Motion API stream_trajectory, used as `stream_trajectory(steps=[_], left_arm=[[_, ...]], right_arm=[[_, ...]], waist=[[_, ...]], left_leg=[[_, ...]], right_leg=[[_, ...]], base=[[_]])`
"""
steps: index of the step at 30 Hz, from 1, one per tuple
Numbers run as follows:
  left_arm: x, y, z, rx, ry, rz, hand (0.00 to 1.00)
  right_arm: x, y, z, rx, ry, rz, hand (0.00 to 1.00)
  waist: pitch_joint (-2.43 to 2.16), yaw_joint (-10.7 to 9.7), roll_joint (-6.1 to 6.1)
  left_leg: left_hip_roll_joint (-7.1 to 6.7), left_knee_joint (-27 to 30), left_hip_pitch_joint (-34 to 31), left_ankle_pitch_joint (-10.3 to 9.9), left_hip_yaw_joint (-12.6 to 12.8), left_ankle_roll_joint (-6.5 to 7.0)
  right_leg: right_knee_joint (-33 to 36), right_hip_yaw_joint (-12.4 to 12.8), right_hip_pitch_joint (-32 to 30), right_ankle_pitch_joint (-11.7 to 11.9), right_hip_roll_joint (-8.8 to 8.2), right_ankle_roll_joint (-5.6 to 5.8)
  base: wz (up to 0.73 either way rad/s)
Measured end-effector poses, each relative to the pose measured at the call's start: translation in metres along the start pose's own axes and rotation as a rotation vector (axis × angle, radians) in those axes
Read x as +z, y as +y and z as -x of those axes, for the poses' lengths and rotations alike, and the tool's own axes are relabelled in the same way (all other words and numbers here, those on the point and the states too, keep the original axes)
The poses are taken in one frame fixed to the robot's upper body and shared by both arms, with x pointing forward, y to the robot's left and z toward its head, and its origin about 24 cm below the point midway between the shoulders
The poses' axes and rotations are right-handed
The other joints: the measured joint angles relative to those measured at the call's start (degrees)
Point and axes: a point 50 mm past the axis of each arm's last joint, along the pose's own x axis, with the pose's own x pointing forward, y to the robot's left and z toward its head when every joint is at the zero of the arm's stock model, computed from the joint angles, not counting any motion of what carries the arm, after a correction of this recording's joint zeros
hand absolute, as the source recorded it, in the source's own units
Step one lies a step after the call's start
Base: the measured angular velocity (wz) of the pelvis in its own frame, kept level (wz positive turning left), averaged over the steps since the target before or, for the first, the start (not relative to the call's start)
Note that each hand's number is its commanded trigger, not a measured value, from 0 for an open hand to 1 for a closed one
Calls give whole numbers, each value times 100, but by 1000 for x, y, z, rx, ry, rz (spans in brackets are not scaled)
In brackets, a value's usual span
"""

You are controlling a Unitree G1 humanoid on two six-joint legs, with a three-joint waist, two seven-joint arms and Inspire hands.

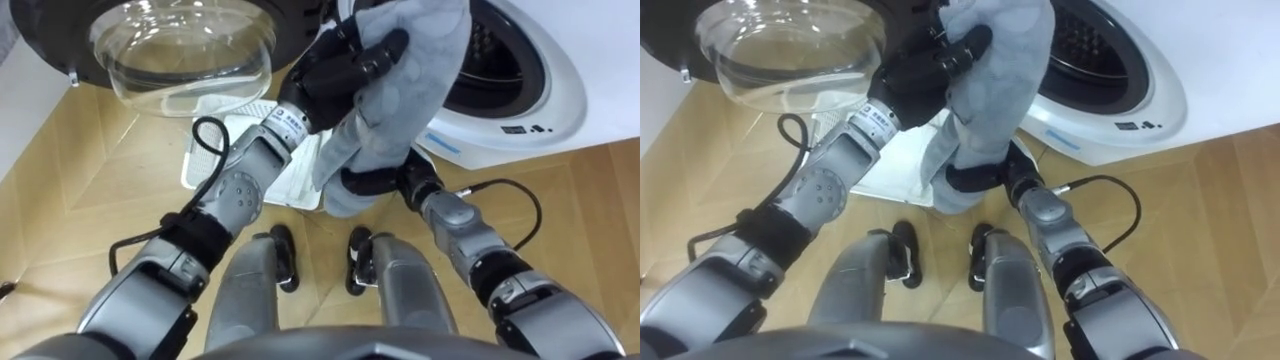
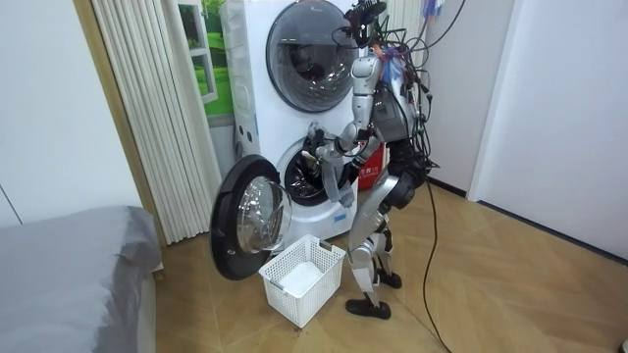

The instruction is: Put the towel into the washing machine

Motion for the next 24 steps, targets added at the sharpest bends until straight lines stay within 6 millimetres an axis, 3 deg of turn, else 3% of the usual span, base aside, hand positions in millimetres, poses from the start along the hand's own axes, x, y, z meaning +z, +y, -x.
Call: stream_trajectory(steps=[2, 3, 4, 10, 16, 20, 24], left_arm=[[0, 0, 0, 0, 2, 2, 100], [0, 0, 0, 0, 2, 2, 93], [0, 0, 0, 1, 2, 2, 3], [4, 3, 0, 18, -20, 44, 0], [0, 8, 6, 43, -28, 77, 0], [-14, 42, 39, 209, -3, 110, 0], [-31, 81, 90, 450, 75, 91, 0]], right_arm=[[0, 0, 0, -1, 1, 1, 100], [0, 0, 0, -2, 2, 1, 100], [-1, 0, 0, -1, 3, 1, 100], [-2, -5, 0, -35, 13, -35, 100], [-16, -9, 3, -84, 97, -56, 100], [-43, -11, 13, -95, 206, -64, 100], [-57, -21, 22, -141, 255, -107, 100]], waist=[[0, -5, 0], [0, -6, 0], [0, -6, 0], [5, 25, -16], [8, 278, -17], [13, 513, -15], [21, 704, -1]], left_leg=[[-9, -18, 0, 21, -7, 1], [-12, -23, 0, 28, -19, 0], [-13, -24, 1, 31, -29, -3], [-91, -210, 69, 133, -79, -18], [-65, -317, 118, 151, -58, -47], [-75, -493, 263, 182, -65, -94], [-81, -573, 216, 194, -54, -115]], right_leg=[[-4, -28, 5, 1, -18, 0], [-7, -48, 13, 1, -24, -1], [-12, -63, 19, 2, -27, -3], [-92, -71, 48, 19, -59, -8], [-244, -64, 76, 68, -22, -33], [-412, -43, 204, 83, 23, -42], [-490, -54, 146, 82, 40, -60]], base=[[7], [6], [6], [5], [-5], [-1], [0]])
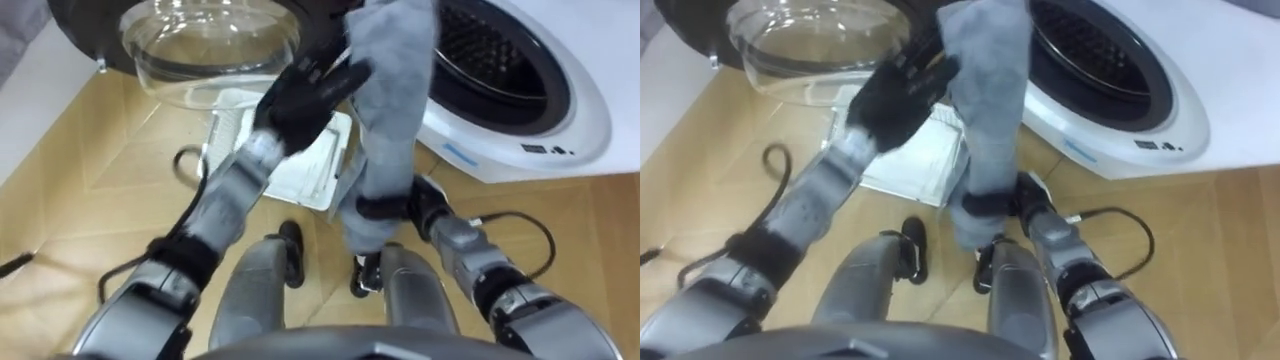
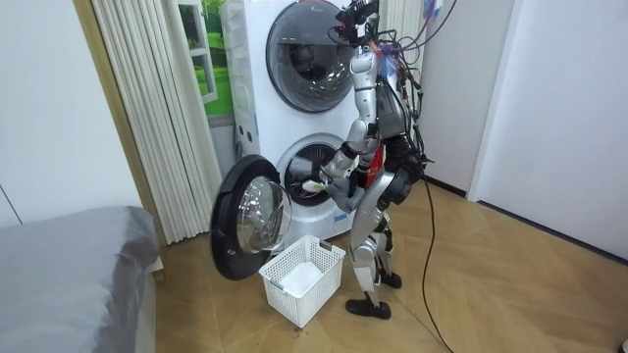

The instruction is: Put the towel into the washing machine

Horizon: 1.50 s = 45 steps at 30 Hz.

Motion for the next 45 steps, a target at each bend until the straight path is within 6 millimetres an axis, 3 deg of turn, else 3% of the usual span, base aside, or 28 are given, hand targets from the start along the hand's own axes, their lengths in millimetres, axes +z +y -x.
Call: stream_trajectory(steps=[3, 9, 17, 22, 28, 32, 33, 34, 35, 41, 45], left_arm=[[-8, 30, 23, 140, 46, -82, 0], [-22, 63, 50, 330, 192, -299, 0], [-29, 77, 60, 450, 304, -483, 0], [-28, 84, 67, 514, 307, -511, 0], [-31, 95, 84, 577, 324, -519, 0], [-28, 102, 93, 628, 321, -535, 0], [-29, 103, 94, 636, 323, -535, 0], [-29, 103, 94, 639, 325, -536, 0], [-29, 103, 95, 640, 325, -537, 0], [-25, 105, 96, 667, 316, -563, 0], [-25, 106, 97, 681, 311, -549, 0]], right_arm=[[-1, -15, 2, -53, -2, -96, 100], [0, -42, 4, -153, -8, -305, 100], [34, -76, 4, -249, -102, -454, 100], [43, -99, 10, -359, -137, -563, 100], [72, -136, 21, -523, -210, -613, 100], [96, -147, 27, -554, -287, -784, 100], [100, -147, 26, -538, -294, -854, 84], [102, -147, 26, -524, -302, -935, 34], [104, -146, 26, -516, -307, -980, 0], [135, -147, 29, -314, -398, -1487, 0], [139, -152, 32, -275, -423, -1652, 0]], waist=[[-1, 128, 0], [0, 282, -1], [13, 252, -24], [105, 264, -177], [88, 254, -242], [81, 221, -278], [85, 221, -311], [86, 207, -336], [82, 206, -344], [81, 137, -416], [84, 128, -428]], left_leg=[[-12, -100, -15, 5, -2, -3], [-20, -139, -36, 6, -17, -3], [-97, -147, -15, 59, 51, 10], [-193, -167, -71, 152, 51, 63], [-236, -148, -370, 212, 172, 133], [-242, -149, -408, 223, 232, 150], [-274, -153, -391, 230, 258, 160], [-320, -154, -364, 238, 274, 172], [-321, -141, -359, 241, 290, 177], [-342, -123, -359, 282, 322, 247], [-418, -101, -384, 304, 298, 291]], right_leg=[[-78, -12, -19, 7, -5, 12], [-65, -51, -34, 7, -22, 18], [60, -23, -87, 7, -87, 18], [195, 3, -220, -28, -214, 36], [397, 155, -635, 5, -295, 97], [451, 174, -704, 5, -318, 101], [530, 197, -735, -22, -363, 109], [632, 224, -753, -66, -425, 132], [656, 233, -753, -70, -435, 137], [635, 216, -740, -60, -482, 156], [698, 177, -739, -74, -530, 204]], base=[[3], [2], [0], [6], [-3], [0], [6], [8], [4], [4], [12]])
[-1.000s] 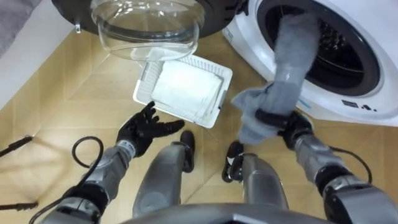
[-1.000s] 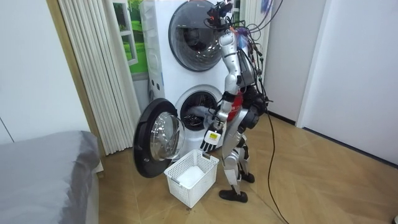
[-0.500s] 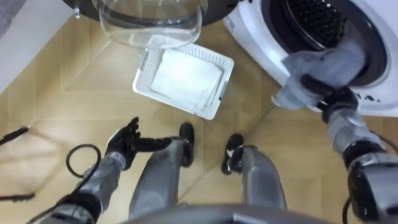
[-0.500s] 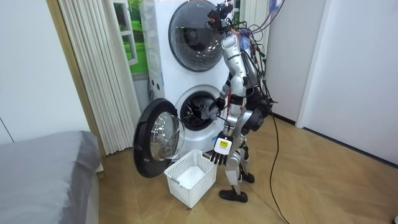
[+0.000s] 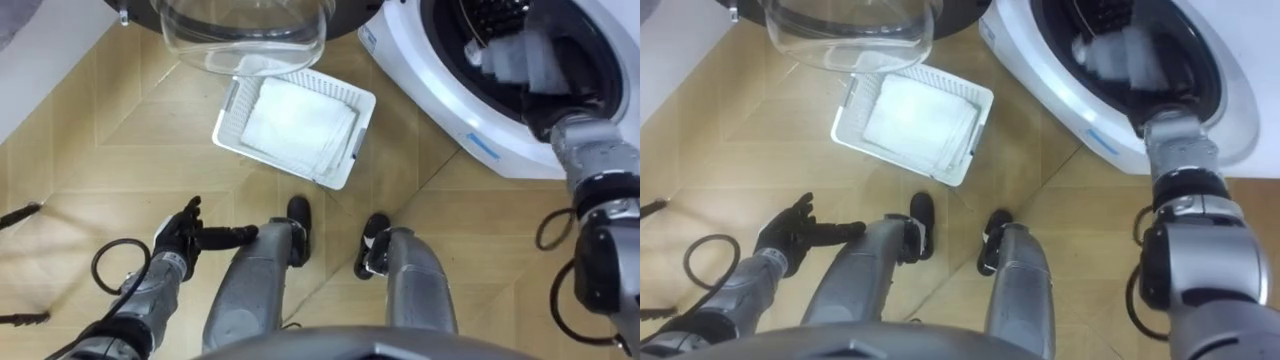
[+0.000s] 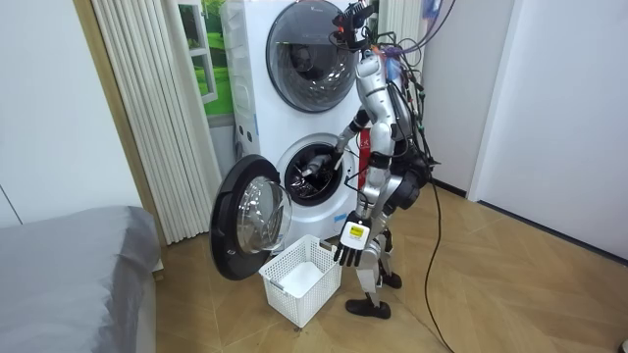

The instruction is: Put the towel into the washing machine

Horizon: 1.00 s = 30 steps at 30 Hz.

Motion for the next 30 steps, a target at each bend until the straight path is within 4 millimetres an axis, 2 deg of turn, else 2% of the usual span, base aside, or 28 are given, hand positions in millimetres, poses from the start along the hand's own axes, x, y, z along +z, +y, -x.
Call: stream_trajectory(steps=[3, 8, 18, 21, 23, 26, 28, 30], left_arm=[[1, 1, 0, 2, -1, 5, 0], [0, 4, 0, 11, 14, -7, 0], [-11, 11, 3, 23, 63, -53, 0], [-13, 11, 3, 23, 72, -51, 0], [-16, 11, 3, 20, 91, -48, 0], [-22, 15, 5, 26, 113, -11, 0], [-27, 17, 7, 31, 130, 3, 0], [-38, 19, 11, 23, 160, 7, 0]], right_arm=[[4, -1, 0, -6, 3, -88, 0], [7, -4, 0, -42, -2, -125, 0], [9, -25, -2, -143, -6, -166, 0], [10, -33, -2, -144, -12, -163, 0], [12, -46, -1, -147, -22, -157, 0], [12, -65, 0, -129, -34, -146, 0], [9, -88, 4, -131, -39, -138, 0], [9, -127, 13, -156, -65, -116, 0]], waist=[[-2, 4, 3], [-5, 14, 9], [-48, 93, 143], [-78, 138, 190], [-127, 140, 268], [-144, 162, 294], [-154, 149, 310], [-195, 127, 356]], left_leg=[[-6, 62, -50, -8, -6, 27], [-37, 53, 23, -2, -7, 54], [-83, -229, 567, 3, -6, 69], [-85, -340, 706, 4, -4, 68], [-82, -377, 810, 4, -47, 68], [-84, -570, 1104, 4, -50, 66], [-51, -681, 1309, 3, -51, 64], [20, -870, 1581, -12, -106, 41]], right_leg=[[20, -50, 2, -8, -29, 16], [37, -74, 87, -29, -66, 61], [-191, -100, 626, -56, -66, 114], [-308, -113, 762, -45, -51, 129], [-441, -197, 944, -36, -36, 140], [-658, -215, 1252, -16, 1, 171], [-906, -245, 1529, 38, 75, 186], [-1322, -339, 1921, 201, 220, 191]], base=[[9], [7], [2], [-3], [8], [2], [0], [-5]])
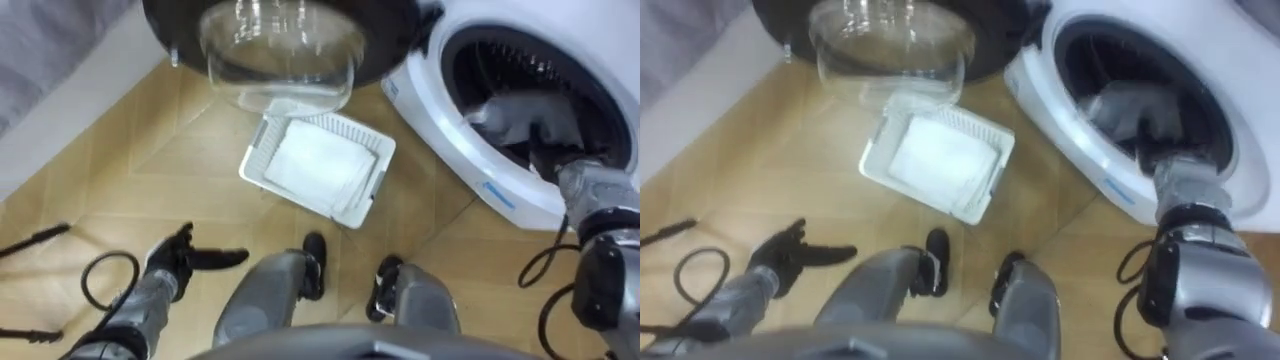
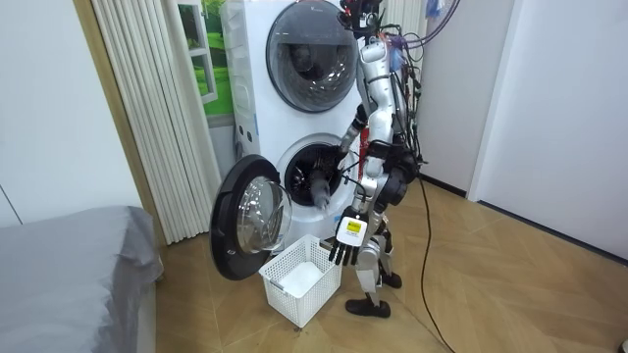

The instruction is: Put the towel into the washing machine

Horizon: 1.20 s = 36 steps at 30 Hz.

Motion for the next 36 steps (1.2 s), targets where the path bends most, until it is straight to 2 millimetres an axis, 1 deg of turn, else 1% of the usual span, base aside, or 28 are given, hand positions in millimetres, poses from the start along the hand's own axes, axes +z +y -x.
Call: stream_trajectory(steps=[1, 3, 4, 6, 9, 10, 12, 13, 14, 15, 16, 19, 22, 23, 24, 25, 26, 27, 28, 30, 31, 32, 34, 35, 36], left_arm=[[-3, 0, 1, -3, 7, 1, 0], [-17, 4, 5, -3, 40, 18, 0], [-20, 5, 6, 1, 48, 23, 0], [-31, 8, 10, 16, 69, 47, 0], [-38, 11, 13, 28, 85, 61, 0], [-39, 12, 13, 34, 87, 68, 0], [-44, 15, 16, 48, 91, 82, 0], [-46, 16, 17, 50, 96, 85, 0], [-50, 17, 18, 53, 106, 87, 0], [-54, 18, 20, 56, 114, 93, 0], [-56, 19, 21, 57, 118, 96, 0], [-65, 20, 25, 58, 143, 97, 0], [-69, 19, 27, 58, 150, 103, 0], [-71, 18, 27, 61, 155, 114, 0], [-72, 17, 27, 60, 158, 108, 0], [-71, 17, 27, 60, 157, 101, 0], [-70, 17, 27, 63, 155, 93, 0], [-70, 17, 26, 70, 155, 85, 0], [-70, 17, 26, 73, 155, 80, 0], [-70, 16, 26, 83, 160, 68, 0], [-71, 16, 26, 87, 162, 65, 0], [-70, 16, 26, 87, 162, 58, 0], [-68, 14, 24, 83, 159, 41, 0], [-68, 13, 24, 83, 158, 38, 0], [-67, 13, 24, 83, 157, 27, 0]], right_arm=[[2, -12, 2, -9, -4, 17, 0], [-3, -53, 9, -52, 12, 48, 0], [-4, -62, 11, -70, 16, 54, 0], [-6, -97, 22, -132, 23, 61, 0], [-7, -127, 33, -178, 32, 84, 0], [-8, -131, 35, -180, 37, 99, 0], [-9, -147, 44, -187, 61, 163, 0], [-8, -151, 46, -192, 65, 174, 0], [-8, -156, 48, -199, 72, 190, 0], [-7, -161, 51, -202, 79, 217, 0], [-7, -161, 52, -197, 85, 233, 0], [-6, -169, 56, -198, 131, 371, 0], [-10, -173, 59, -200, 180, 489, 0], [-11, -178, 62, -214, 211, 565, 0], [-13, -181, 63, -221, 254, 669, 0], [-14, -183, 64, -224, 275, 718, 0], [-16, -186, 66, -226, 317, 823, 0], [-19, -186, 66, -215, 359, 936, 0], [-19, -187, 67, -211, 379, 990, 0], [-22, -188, 68, -190, 443, 1174, 0], [-24, -189, 68, -176, 477, 1267, 0], [-26, -188, 68, -166, 493, 1313, 0], [-29, -188, 67, -151, 538, 1425, 0], [-29, -187, 67, -148, 541, 1437, 0], [-29, -188, 67, -151, 554, 1466, 0]], waist=[[-13, 1, 6], [-47, -59, 37], [-48, -99, 38], [-63, -139, 48], [-72, -149, 39], [-78, -151, 32], [-85, -194, 16], [-91, -214, 12], [-92, -275, 9], [-114, -353, 9], [-116, -375, 9], [-129, -518, 6], [-126, -585, 9], [-125, -600, 8], [-108, -595, -22], [-122, -587, 6], [-107, -586, -24], [-112, -572, -19], [-108, -575, -25], [-99, -554, -15], [-94, -527, -31], [-98, -522, -23], [-77, -420, -50], [-77, -415, -55], [-65, -419, -57]], left_leg=[[10, -65, 67, 4, -7, -7], [31, -254, 333, 15, -12, -21], [27, -290, 394, 16, -12, -22], [24, -436, 624, 23, -9, -34], [51, -615, 876, 35, 37, -60], [54, -649, 918, 44, 42, -72], [59, -794, 1189, 59, 52, -94], [59, -819, 1254, 57, 52, -100], [59, -873, 1377, 54, 51, -113], [65, -905, 1449, 50, 49, -127], [67, -924, 1485, 48, 49, -135], [74, -1017, 1733, 44, 29, -178], [82, -1076, 1849, 40, 27, -193], [80, -1107, 1929, 37, 27, -201], [78, -1138, 2012, 29, 28, -213], [78, -1148, 2043, 25, 28, -220], [77, -1164, 2083, 18, 48, -230], [79, -1163, 2091, 16, 52, -234], [79, -1162, 2094, 16, 55, -236], [92, -1170, 2170, 8, 67, -252], [99, -1179, 2197, 2, 81, -258], [104, -1181, 2206, 2, 82, -260], [97, -1213, 2288, 2, 116, -260], [94, -1213, 2299, 2, 114, -260], [88, -1220, 2348, 1, 107, -259]], right_leg=[[-115, -6, 95, 40, 31, 4], [-465, -14, 417, 155, 116, 21], [-495, -19, 477, 158, 116, 26], [-700, -23, 721, 204, 150, 41], [-931, 16, 958, 294, 208, 33], [-986, 17, 1003, 313, 219, 26], [-1147, 16, 1270, 338, 249, 23], [-1191, 16, 1344, 342, 258, 24], [-1255, 20, 1474, 344, 273, 24], [-1303, 43, 1551, 350, 294, 23], [-1310, 49, 1583, 350, 301, 23], [-1487, -6, 1853, 360, 332, 10], [-1509, -1, 1980, 360, 347, 11], [-1575, 4, 2071, 360, 357, 9], [-1589, 3, 2145, 360, 363, 9], [-1594, 10, 2173, 360, 370, 10], [-1601, 12, 2185, 360, 378, 10], [-1593, 10, 2208, 360, 385, 9], [-1593, 14, 2209, 360, 389, 9], [-1596, 54, 2251, 360, 407, 9], [-1596, 75, 2246, 360, 413, 9], [-1596, 88, 2248, 360, 415, 9], [-1594, 140, 2286, 360, 417, 9], [-1597, 141, 2303, 360, 416, 8], [-1627, 139, 2361, 360, 412, 9]], base=[[-10], [-9], [-4], [-2], [-12], [-16], [-3], [0], [0], [0], [0], [3], [2], [0], [0], [-5], [-5], [-6], [0], [-6], [-8], [-10], [-12], [-5], [0]])
